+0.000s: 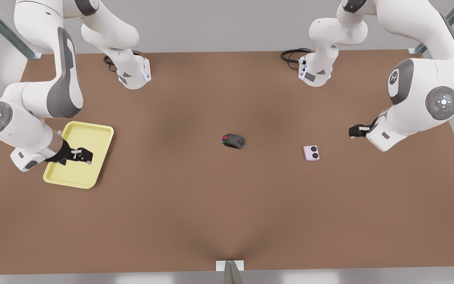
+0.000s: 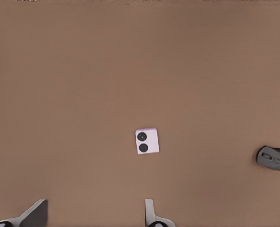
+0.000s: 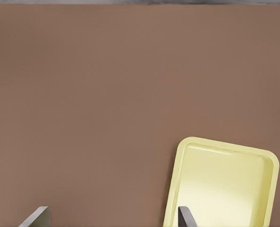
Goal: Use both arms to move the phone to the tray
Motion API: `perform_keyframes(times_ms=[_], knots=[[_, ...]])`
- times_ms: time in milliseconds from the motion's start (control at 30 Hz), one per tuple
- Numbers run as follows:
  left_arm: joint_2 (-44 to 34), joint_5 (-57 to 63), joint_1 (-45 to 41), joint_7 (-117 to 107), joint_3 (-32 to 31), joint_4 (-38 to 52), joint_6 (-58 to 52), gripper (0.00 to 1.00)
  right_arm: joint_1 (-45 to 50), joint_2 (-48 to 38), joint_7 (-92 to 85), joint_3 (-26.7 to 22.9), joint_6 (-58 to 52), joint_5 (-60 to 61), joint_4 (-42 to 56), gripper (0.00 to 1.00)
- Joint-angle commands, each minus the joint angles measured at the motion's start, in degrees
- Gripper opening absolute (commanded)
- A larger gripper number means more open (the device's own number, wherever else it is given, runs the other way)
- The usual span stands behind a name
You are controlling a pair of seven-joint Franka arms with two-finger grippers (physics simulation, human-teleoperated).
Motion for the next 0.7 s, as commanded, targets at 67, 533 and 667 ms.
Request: perform_keyframes(times_ms=[67, 533, 667], knots=[[0.4, -0.13, -0.08, -3.66, -0.05, -1.59, 1.91, 1.0, -0.09, -0.06, 0.57, 0.02, 2.23, 0.04, 0.01, 1.0], [8.05, -3.99, -4.65, -19.74, -0.4, -44.74, 57.37, 1.0, 0.26, -0.06, 0.74, 0.2, 2.05, 0.04, 0.1, 1.0], [9.1, -3.64, -4.57, -19.57, -0.31, -45.18, 57.29, 1.0, 0.26, -0.06, 0.74, 0.2, 2.05, 0.04, 0.1, 1.0]])
